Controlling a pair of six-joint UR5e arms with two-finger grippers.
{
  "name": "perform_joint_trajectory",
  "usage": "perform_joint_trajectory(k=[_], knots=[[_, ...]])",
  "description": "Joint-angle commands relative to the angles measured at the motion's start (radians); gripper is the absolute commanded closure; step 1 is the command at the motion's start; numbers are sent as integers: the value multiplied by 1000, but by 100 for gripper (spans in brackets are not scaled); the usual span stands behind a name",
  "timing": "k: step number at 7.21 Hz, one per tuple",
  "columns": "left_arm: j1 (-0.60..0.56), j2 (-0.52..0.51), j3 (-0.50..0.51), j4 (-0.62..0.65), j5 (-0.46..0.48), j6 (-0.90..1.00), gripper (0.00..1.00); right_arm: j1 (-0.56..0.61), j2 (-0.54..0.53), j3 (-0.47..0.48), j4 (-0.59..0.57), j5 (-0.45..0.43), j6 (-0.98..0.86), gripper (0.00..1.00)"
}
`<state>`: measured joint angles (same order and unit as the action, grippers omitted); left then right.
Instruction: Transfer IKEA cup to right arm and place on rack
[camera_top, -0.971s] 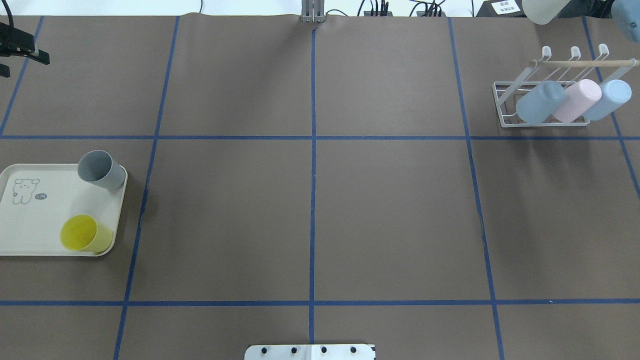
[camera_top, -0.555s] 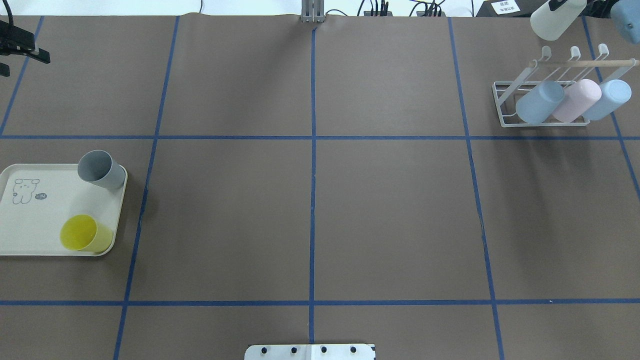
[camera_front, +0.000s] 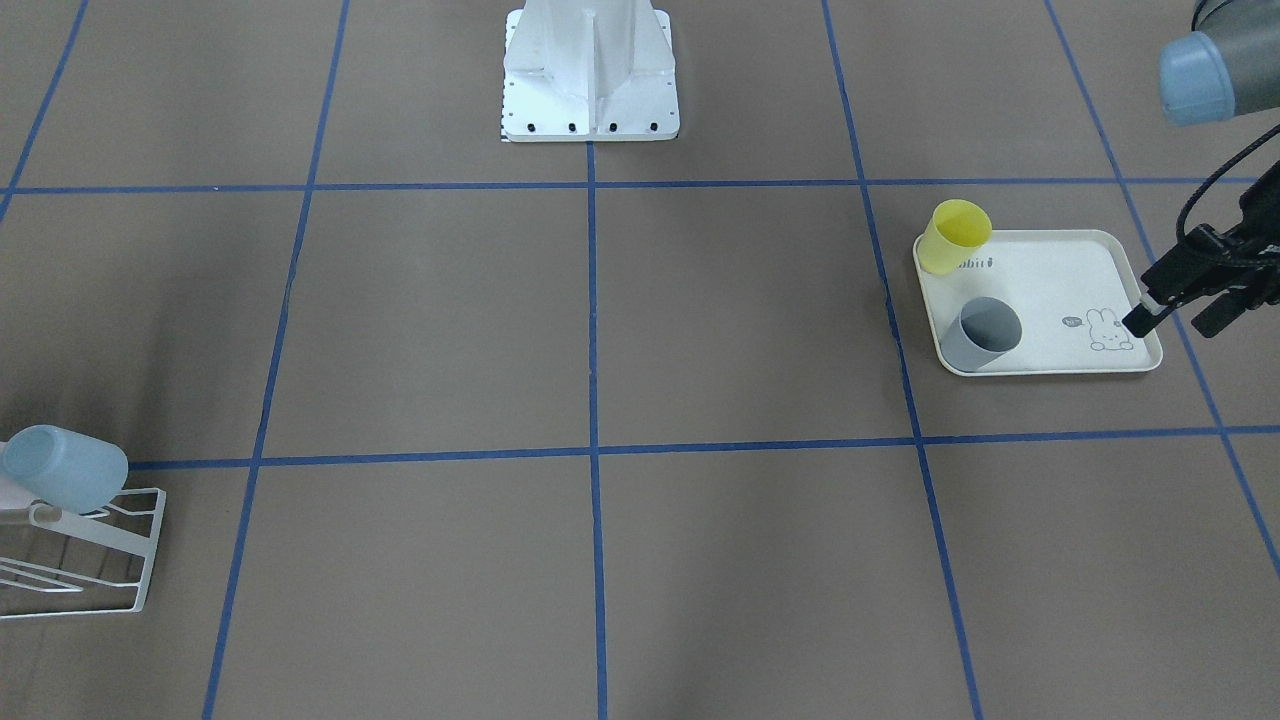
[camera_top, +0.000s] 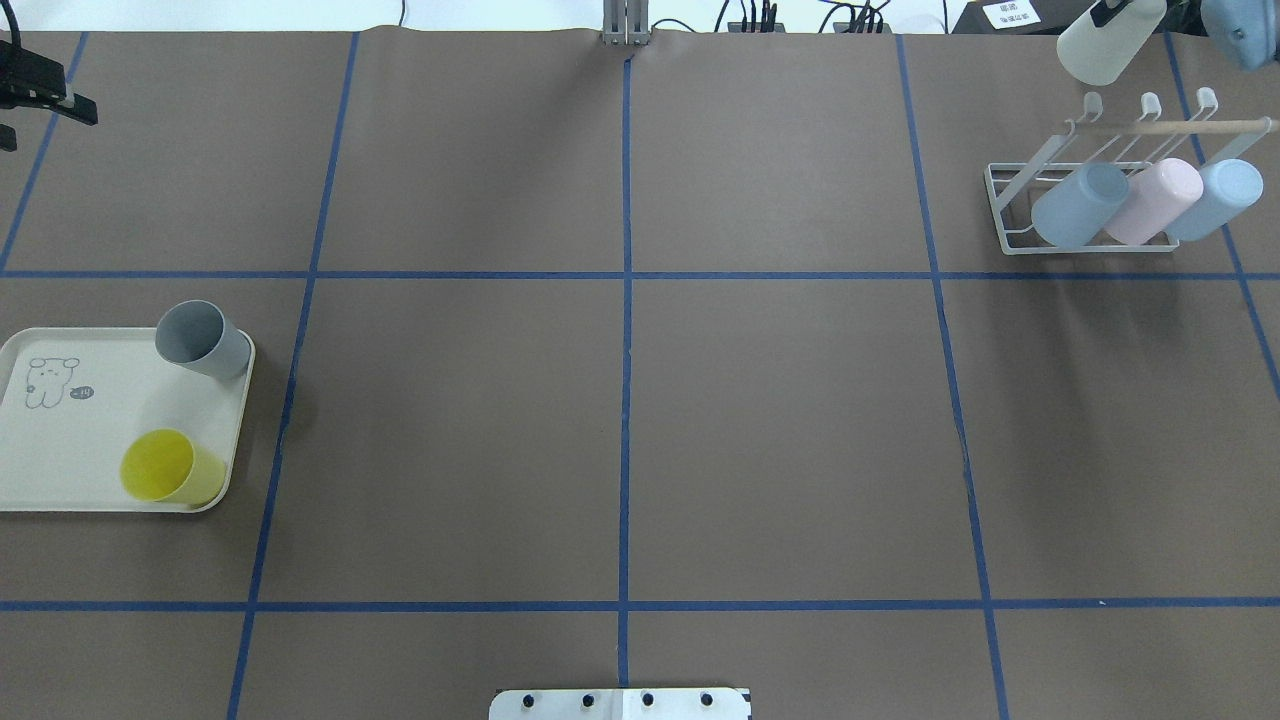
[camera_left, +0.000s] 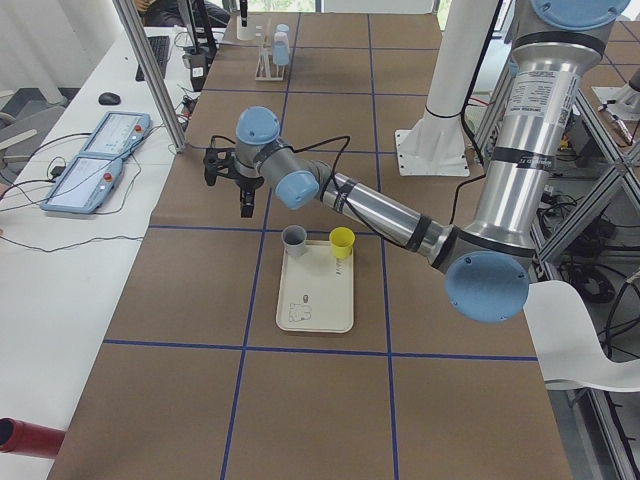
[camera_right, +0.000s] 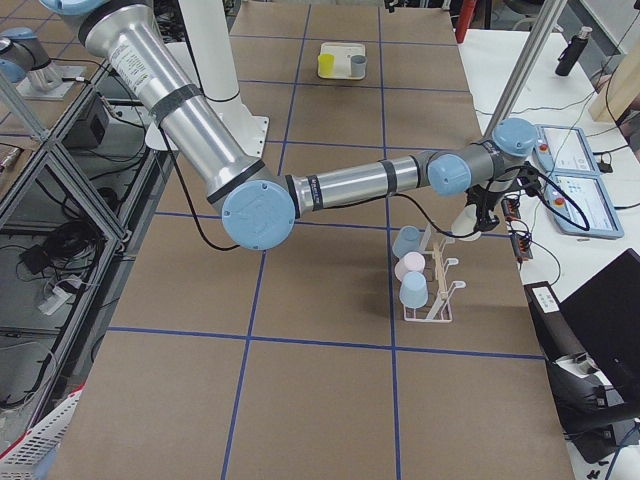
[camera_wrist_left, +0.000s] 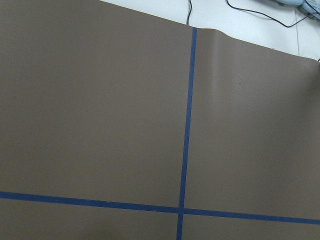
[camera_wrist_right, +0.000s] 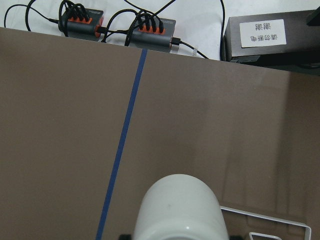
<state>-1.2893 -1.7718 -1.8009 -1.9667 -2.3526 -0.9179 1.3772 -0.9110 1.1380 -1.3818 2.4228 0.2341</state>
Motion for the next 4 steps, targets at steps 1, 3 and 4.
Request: perform_joint_trajectory(k=[1,3,4], knots=[[1,-1,-2,0,0,-1,0,-13,-6,-4,-2,-1,-10,74],[1,-2,-2,0,0,-4,0,-13,-17,-4,-2,-1,-24,74],[1,-2,0,0,0,-6,0,-13,-26,-1,-2,1,-25,74]])
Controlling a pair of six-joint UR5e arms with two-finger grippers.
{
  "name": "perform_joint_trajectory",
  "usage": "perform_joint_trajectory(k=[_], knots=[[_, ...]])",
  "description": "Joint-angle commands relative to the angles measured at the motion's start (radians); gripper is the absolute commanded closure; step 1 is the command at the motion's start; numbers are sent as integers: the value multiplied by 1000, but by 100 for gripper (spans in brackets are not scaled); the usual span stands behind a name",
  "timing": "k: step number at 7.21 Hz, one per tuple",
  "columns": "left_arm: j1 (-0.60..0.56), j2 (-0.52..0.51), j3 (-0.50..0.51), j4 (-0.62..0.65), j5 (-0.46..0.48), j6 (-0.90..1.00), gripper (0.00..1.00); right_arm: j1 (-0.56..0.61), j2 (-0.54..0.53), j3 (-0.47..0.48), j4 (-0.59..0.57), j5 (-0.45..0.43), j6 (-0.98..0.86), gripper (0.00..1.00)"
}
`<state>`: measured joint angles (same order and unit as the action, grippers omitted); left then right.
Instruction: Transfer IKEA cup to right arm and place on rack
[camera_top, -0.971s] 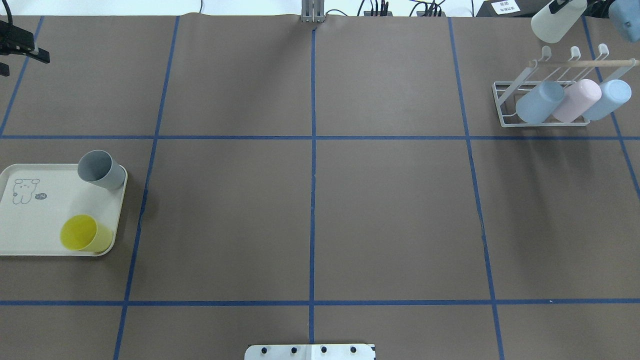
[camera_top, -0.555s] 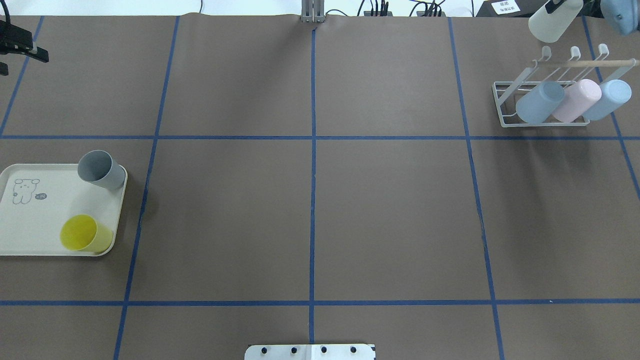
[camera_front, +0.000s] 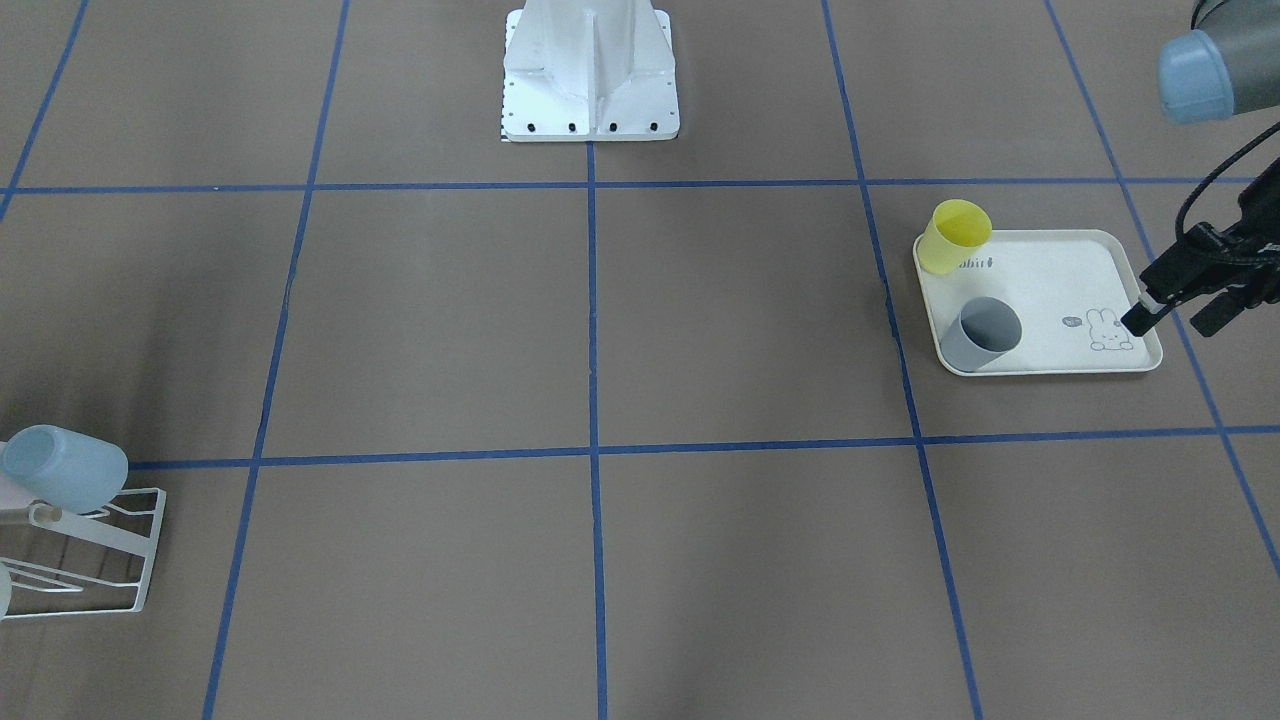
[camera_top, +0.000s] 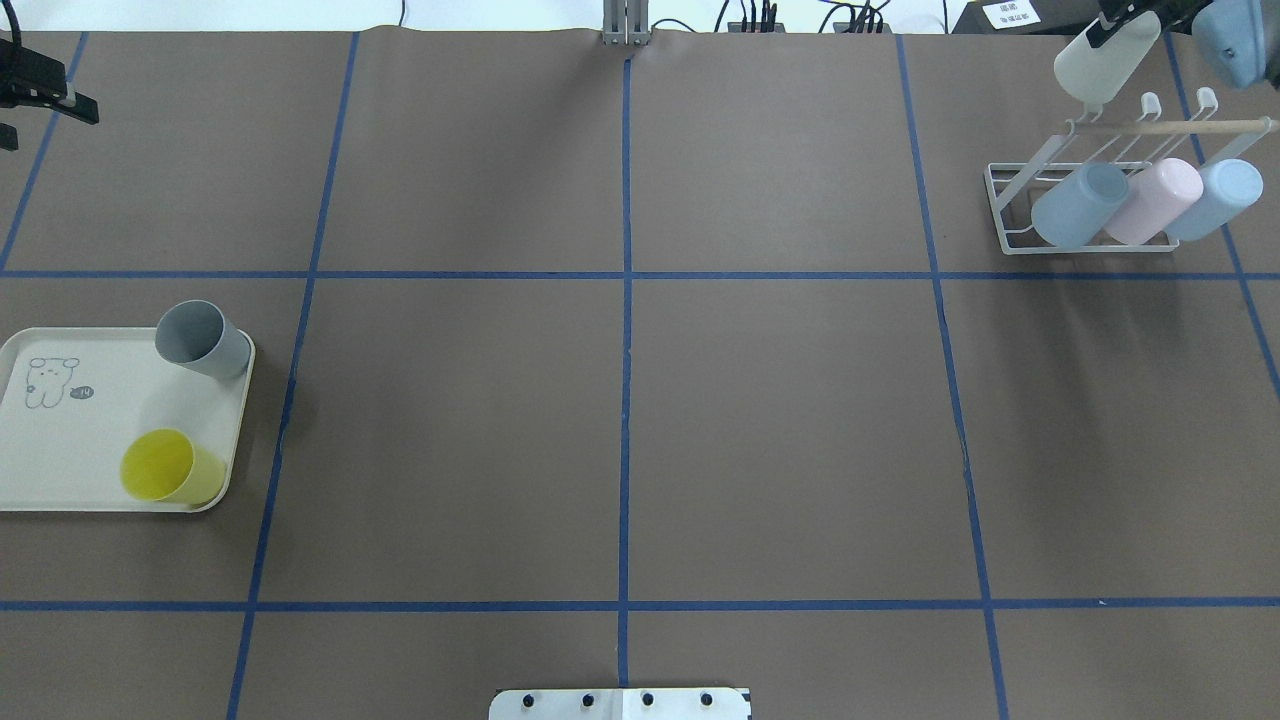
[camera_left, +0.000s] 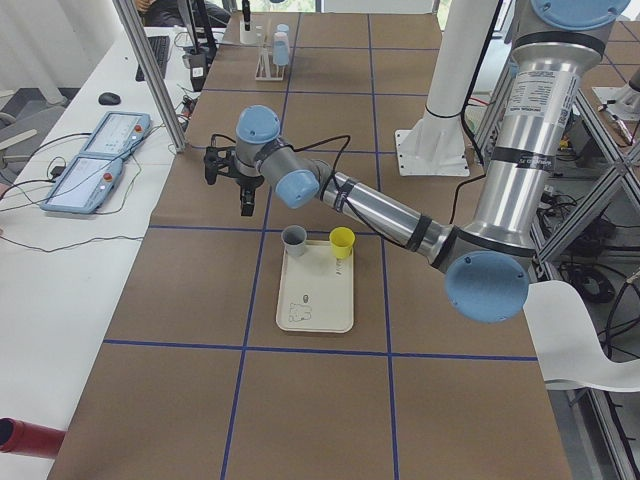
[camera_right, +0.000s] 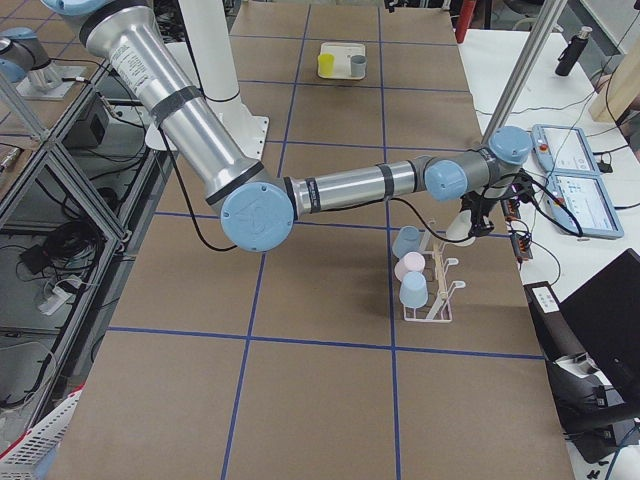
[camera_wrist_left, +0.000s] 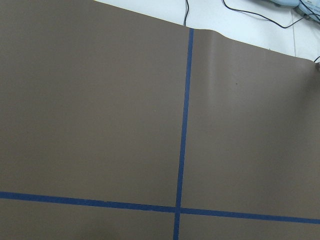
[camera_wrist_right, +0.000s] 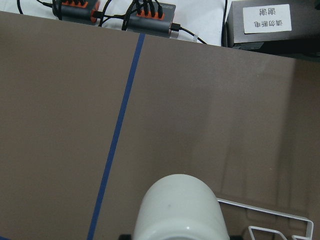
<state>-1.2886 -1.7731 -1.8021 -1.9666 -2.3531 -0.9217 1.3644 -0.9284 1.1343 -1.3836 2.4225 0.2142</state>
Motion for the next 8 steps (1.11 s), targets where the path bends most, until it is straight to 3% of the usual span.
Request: perform_joint_trajectory(k=[1,8], knots=[[0,1,1,0,0,-3,0,-1,-15,5,0,1,-6,74],[0,-3,0,2,-2,-5,0,-19,-63,37,6,4,-1,71]])
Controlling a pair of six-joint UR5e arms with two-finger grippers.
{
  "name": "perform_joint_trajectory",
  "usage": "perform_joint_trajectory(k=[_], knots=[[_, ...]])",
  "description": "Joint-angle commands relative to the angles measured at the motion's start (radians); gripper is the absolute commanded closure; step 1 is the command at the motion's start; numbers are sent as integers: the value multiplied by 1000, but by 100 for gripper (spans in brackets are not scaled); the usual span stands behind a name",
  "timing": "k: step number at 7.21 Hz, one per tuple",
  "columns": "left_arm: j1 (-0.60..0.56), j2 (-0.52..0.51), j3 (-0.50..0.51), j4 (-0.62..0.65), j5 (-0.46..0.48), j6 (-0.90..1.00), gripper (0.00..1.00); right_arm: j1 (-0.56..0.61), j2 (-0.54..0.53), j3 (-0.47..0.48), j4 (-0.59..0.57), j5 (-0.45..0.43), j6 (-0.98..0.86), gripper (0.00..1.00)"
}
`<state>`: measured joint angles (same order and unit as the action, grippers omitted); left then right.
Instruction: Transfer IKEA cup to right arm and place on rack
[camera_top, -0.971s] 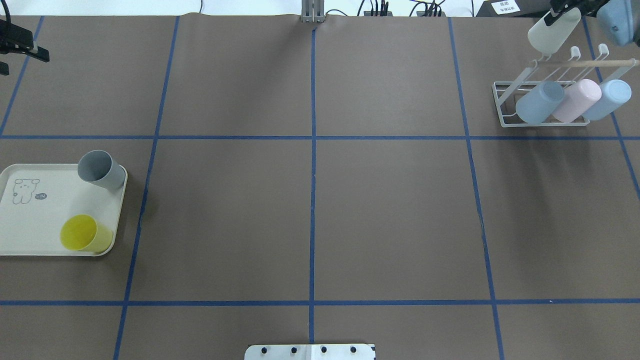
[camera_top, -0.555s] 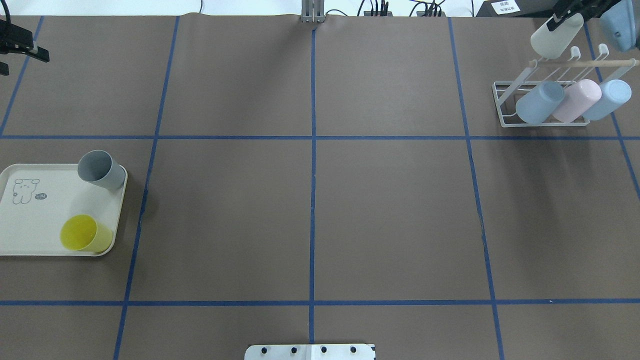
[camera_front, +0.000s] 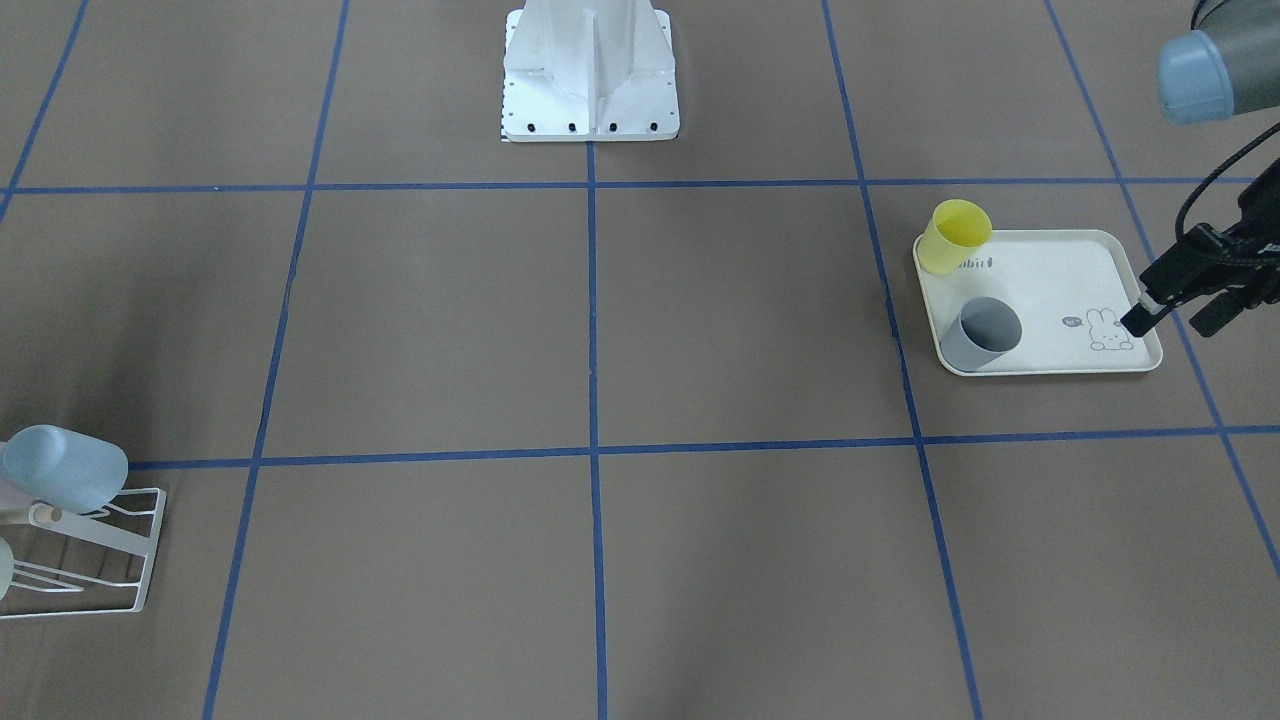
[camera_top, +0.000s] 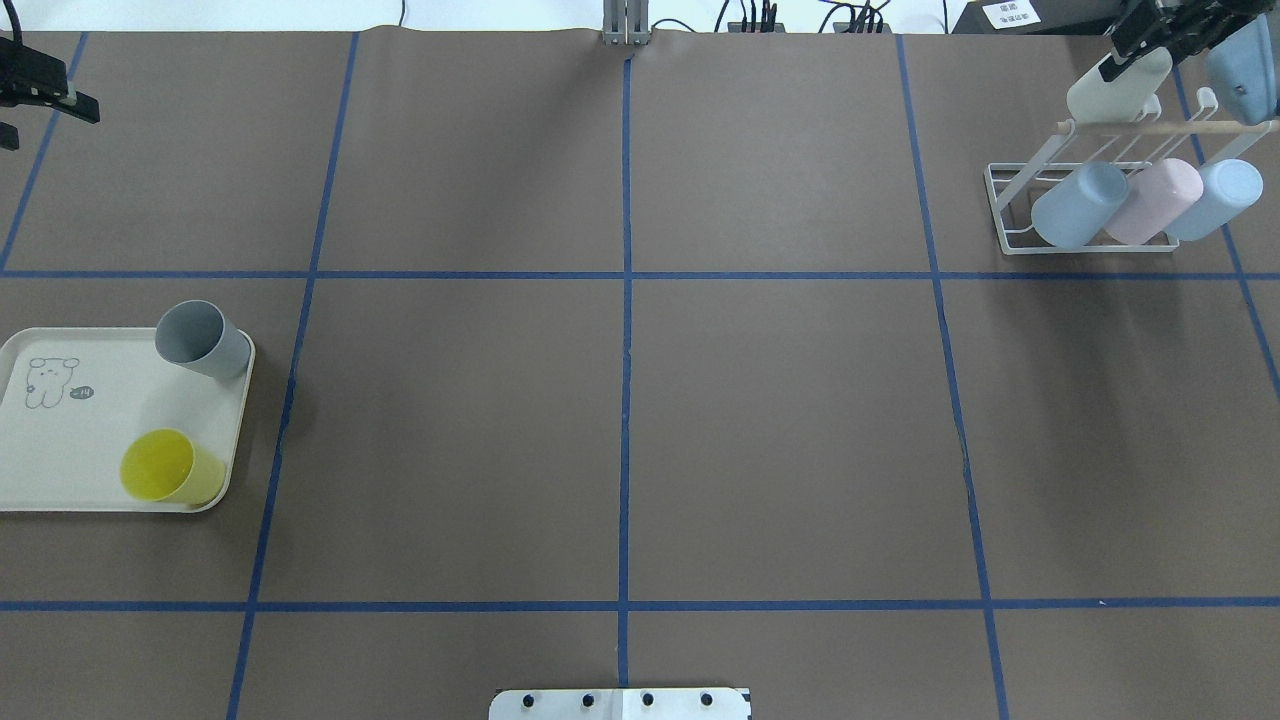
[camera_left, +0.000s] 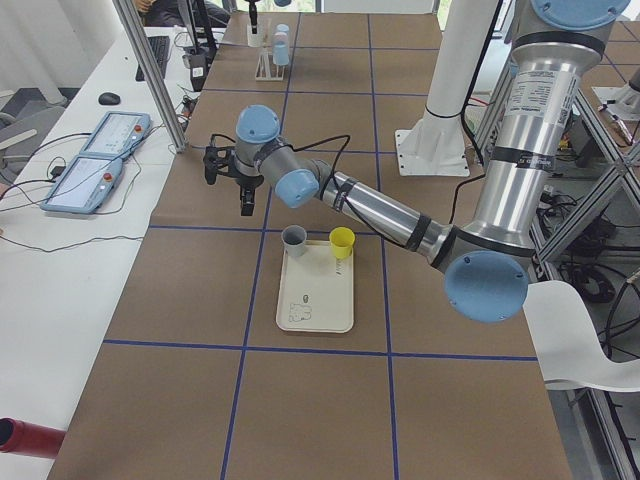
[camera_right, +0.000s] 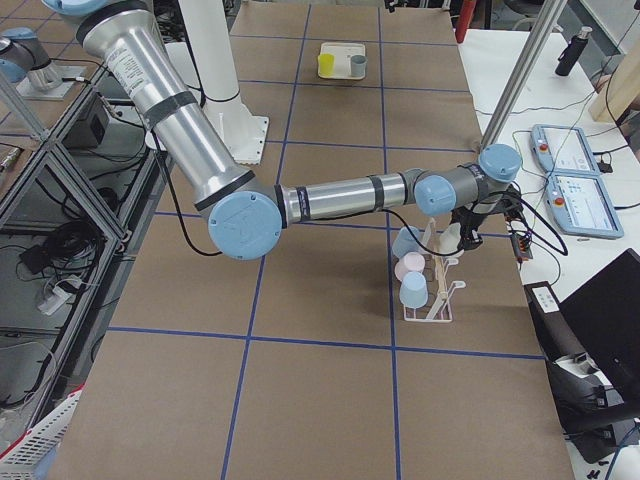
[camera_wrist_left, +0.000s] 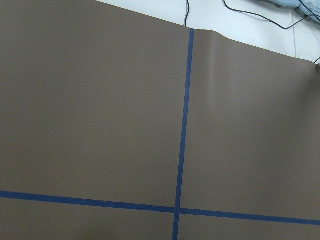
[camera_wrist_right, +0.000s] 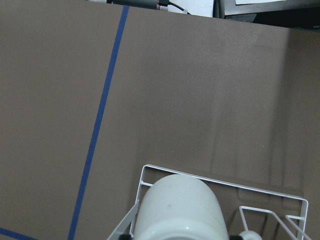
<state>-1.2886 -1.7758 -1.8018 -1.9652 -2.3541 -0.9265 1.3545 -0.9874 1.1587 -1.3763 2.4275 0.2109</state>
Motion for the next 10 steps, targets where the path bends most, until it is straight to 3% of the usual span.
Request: perform_joint_trajectory(k=[1,4,5,8,9,10], knots=[[0,-1,-1,0,-1,0,0,-12,-5,15,0,-1,4,70],[0,6,-30,26,-1,0,0,-31,-24,15,5,-7,-1,67],[2,-7,-78,122,1,1,0,-40,-21,15,5,-8,-1,63],[2,-5,-102,149,3,1,0,-49,-16,13,8,-10,7,14],[3,2,-100,147,4,3,0,-54,-14,12,8,-14,7,2],[5,7,-93,149,33,6,0,-55,-11,12,8,-19,7,1]])
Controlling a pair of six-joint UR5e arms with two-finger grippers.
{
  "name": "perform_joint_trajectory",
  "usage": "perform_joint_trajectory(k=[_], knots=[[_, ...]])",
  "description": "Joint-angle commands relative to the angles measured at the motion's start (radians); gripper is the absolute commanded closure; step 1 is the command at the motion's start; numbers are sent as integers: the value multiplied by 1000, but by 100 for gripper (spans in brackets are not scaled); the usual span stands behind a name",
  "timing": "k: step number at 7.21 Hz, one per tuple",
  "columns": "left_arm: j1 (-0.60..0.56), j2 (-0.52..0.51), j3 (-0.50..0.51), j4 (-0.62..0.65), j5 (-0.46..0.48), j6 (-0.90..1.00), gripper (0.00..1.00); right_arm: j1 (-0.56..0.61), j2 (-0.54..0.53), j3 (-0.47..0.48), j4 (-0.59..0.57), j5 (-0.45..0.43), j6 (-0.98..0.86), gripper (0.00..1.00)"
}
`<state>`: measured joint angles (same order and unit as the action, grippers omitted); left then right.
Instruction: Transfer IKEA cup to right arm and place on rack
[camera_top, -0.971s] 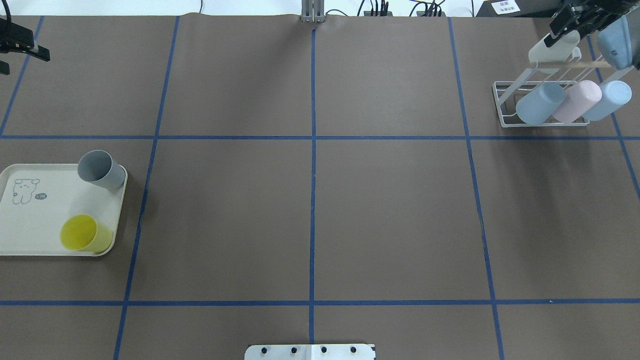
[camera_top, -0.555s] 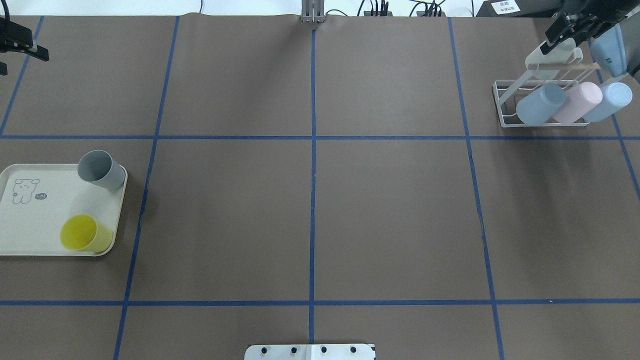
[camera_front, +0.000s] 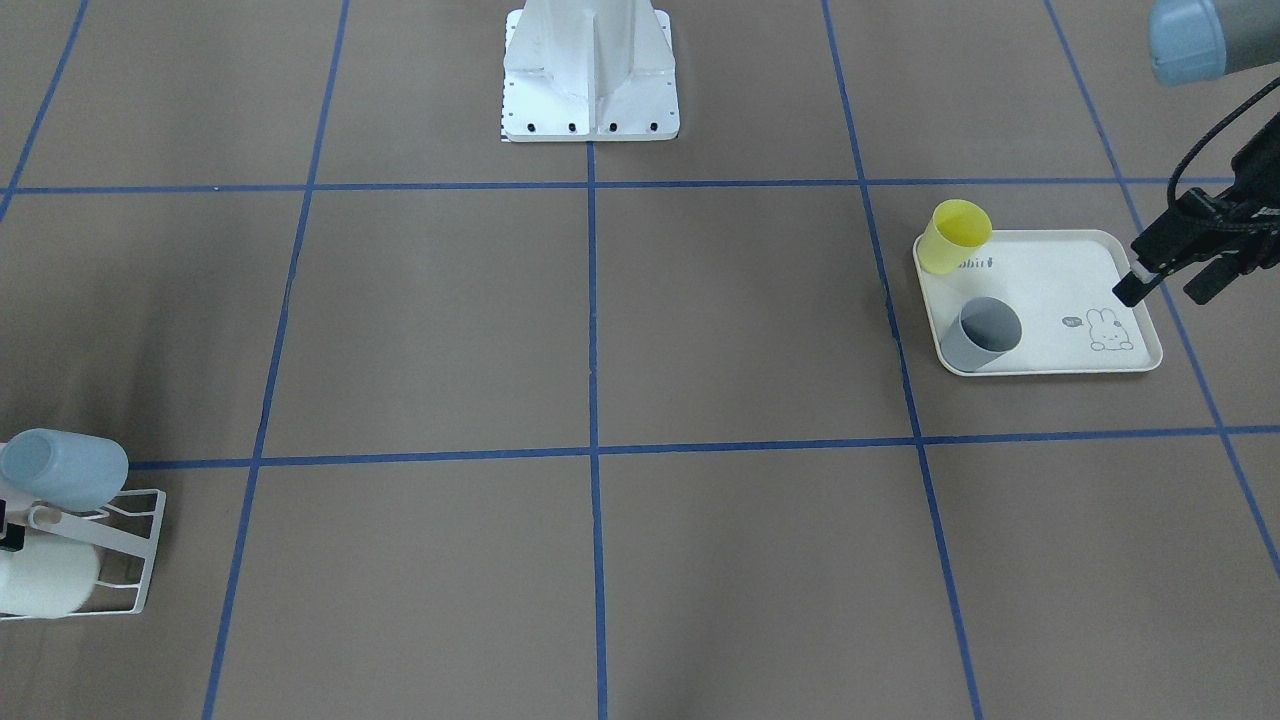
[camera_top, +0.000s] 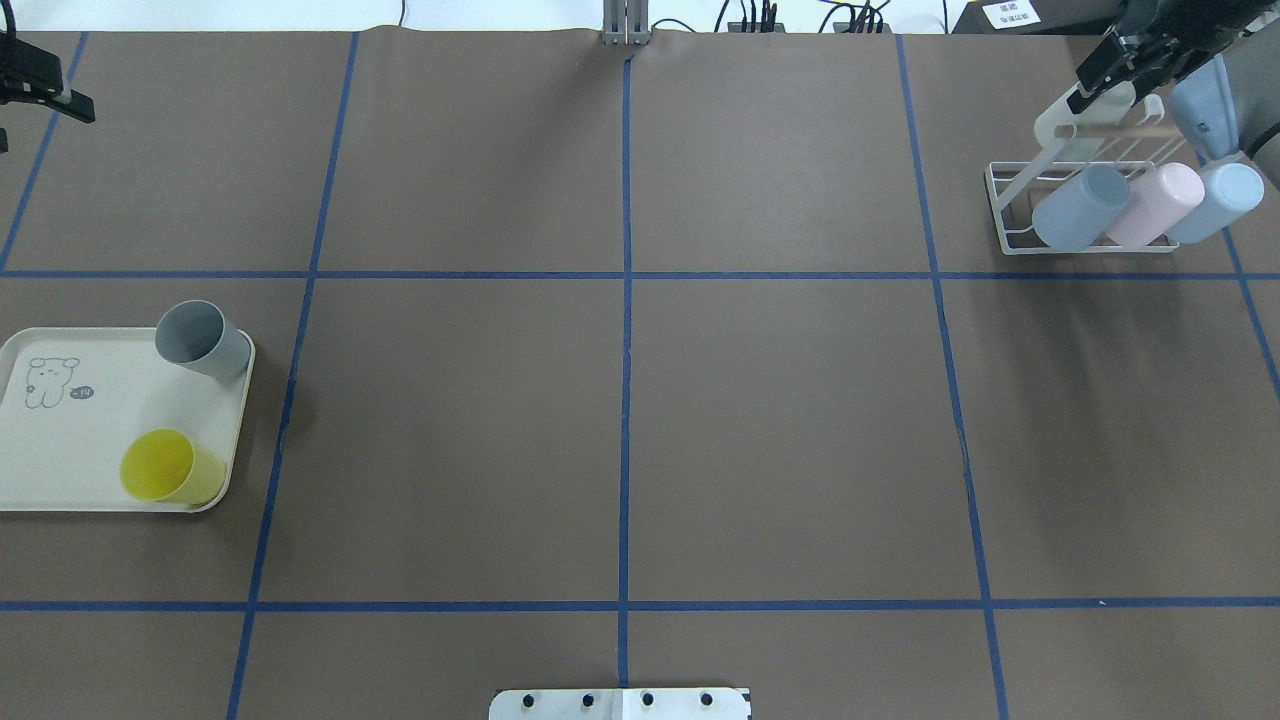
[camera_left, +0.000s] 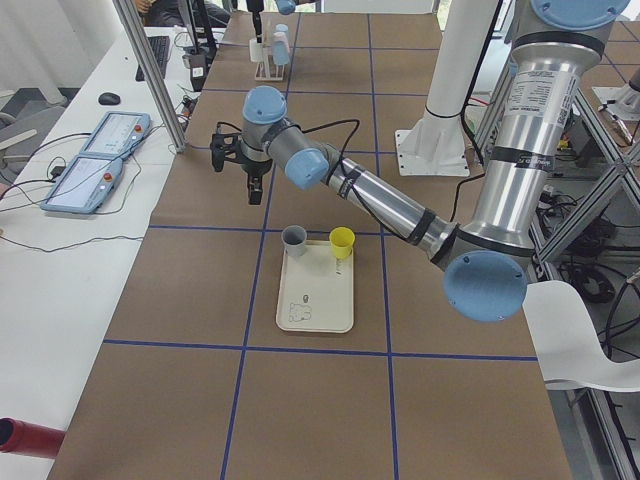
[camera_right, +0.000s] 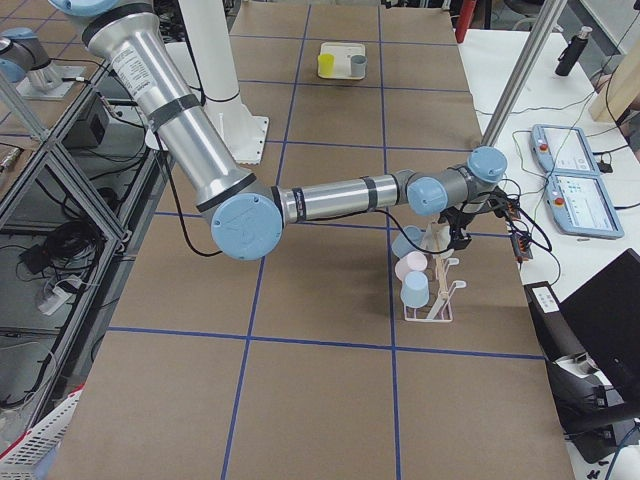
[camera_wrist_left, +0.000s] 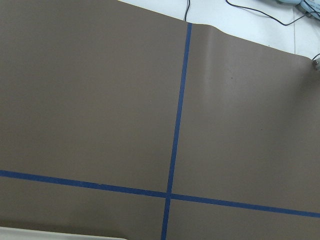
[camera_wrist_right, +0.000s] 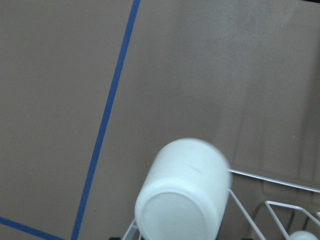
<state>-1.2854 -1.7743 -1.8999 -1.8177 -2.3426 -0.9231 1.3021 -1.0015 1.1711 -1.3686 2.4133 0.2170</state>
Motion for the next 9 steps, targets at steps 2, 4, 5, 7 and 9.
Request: perform_joint_trajectory(k=[2,4,5,7,9], knots=[[87,44,8,6,94,3,0,-3,7,4,0,-3,-5,1],[158,56,21,43,101,6,0,28,20,38,-7,3,5,1],[187,65,50,54,101,10,1,49,26,50,-10,12,10,1],[211,99,88,43,98,12,10,60,24,71,-12,29,10,1],[270,95,128,38,98,12,18,66,9,129,-52,44,12,1]])
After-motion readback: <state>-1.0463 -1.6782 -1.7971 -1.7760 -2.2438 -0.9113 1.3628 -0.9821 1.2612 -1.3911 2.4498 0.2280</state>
